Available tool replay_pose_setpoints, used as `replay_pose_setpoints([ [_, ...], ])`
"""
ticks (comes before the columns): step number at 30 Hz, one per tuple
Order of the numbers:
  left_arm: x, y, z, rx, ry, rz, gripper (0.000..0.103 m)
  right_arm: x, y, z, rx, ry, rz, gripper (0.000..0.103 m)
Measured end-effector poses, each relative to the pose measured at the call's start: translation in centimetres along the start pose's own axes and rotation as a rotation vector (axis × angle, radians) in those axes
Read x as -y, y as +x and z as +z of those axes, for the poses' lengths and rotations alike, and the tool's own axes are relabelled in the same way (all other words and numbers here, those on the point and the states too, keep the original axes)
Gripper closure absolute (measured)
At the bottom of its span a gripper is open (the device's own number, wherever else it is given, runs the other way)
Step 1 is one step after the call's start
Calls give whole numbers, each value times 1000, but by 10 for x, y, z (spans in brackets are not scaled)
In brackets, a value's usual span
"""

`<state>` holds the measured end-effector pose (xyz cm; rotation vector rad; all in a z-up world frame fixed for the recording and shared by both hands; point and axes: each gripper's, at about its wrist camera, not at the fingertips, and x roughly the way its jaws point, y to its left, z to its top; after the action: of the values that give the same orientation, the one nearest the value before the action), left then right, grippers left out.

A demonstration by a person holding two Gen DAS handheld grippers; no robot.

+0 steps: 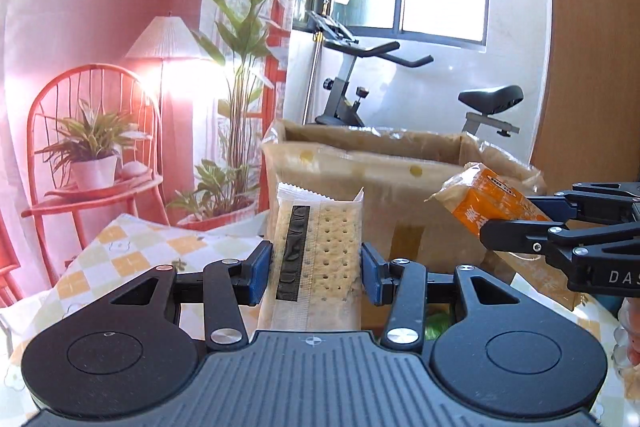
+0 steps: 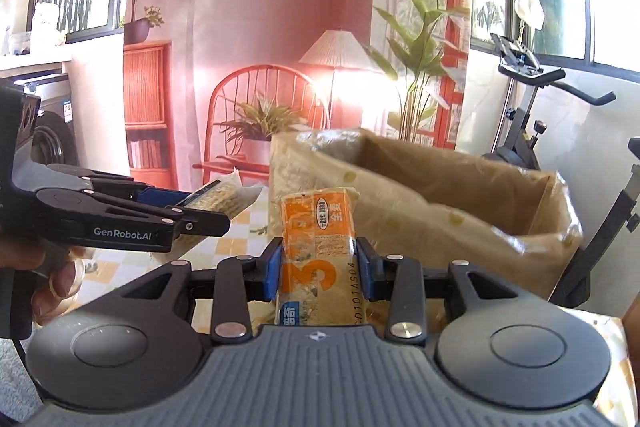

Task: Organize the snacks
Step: 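Lift both packets over the box and open both tools to drop them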

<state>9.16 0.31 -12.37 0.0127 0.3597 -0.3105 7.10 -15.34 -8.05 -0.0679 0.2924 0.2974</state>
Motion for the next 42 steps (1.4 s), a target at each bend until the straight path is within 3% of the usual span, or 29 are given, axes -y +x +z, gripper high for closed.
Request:
replay_pose_setpoints([
  [4,13,22,47,42,44,-25,54,34,16,36,41,19,-69,64],
  [12,32,98,111,7,61,-50,54,102,77,53,-68,127,-179,64],
  [19,44,147,121,-61,113,-29,54,131,97,41,-159,186,-248,64],
  [25,49,168,109,-124,122,-15,54,137,100,31,-208,204,-274,63],
  [27,49,170,104,-145,122,-26,52,137,97,29,-200,203,-271,60],
  [29,50,166,102,-146,127,-19,43,135,94,30,-194,201,-266,50],
  [42,31,106,100,-86,137,-11,40,104,57,42,-124,188,-219,48],
])
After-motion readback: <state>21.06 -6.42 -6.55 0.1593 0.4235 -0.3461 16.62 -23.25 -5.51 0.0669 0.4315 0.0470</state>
